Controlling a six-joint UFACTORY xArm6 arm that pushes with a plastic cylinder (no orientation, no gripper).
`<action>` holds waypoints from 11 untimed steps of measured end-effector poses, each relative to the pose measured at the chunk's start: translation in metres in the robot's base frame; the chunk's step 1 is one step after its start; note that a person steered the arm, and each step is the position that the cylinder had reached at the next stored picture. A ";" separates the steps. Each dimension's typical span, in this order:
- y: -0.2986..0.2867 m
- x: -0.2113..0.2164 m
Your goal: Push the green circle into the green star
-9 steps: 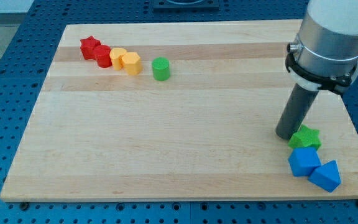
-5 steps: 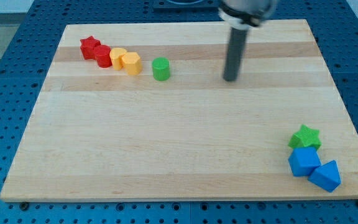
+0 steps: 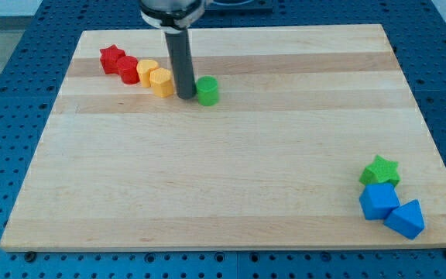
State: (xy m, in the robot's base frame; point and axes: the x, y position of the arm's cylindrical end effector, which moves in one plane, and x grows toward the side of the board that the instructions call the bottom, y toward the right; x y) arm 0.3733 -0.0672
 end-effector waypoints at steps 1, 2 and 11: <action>0.044 -0.002; 0.087 -0.014; 0.168 0.094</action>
State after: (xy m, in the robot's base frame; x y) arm 0.4677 0.1007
